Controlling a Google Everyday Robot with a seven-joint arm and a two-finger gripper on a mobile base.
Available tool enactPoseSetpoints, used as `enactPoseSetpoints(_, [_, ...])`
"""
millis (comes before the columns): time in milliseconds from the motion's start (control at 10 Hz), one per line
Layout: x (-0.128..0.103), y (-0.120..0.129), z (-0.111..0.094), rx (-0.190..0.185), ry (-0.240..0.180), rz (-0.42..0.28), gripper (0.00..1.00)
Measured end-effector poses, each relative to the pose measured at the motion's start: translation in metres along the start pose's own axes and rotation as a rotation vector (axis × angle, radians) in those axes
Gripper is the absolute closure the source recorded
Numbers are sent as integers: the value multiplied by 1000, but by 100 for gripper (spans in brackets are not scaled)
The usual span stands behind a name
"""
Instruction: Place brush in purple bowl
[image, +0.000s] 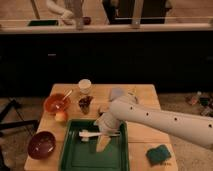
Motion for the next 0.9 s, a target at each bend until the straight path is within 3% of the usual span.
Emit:
enactPoseSetpoints(400, [1, -7, 34, -46, 10, 9, 20])
enactPoseSetpoints(900, [18, -15, 59, -81, 12, 34, 20])
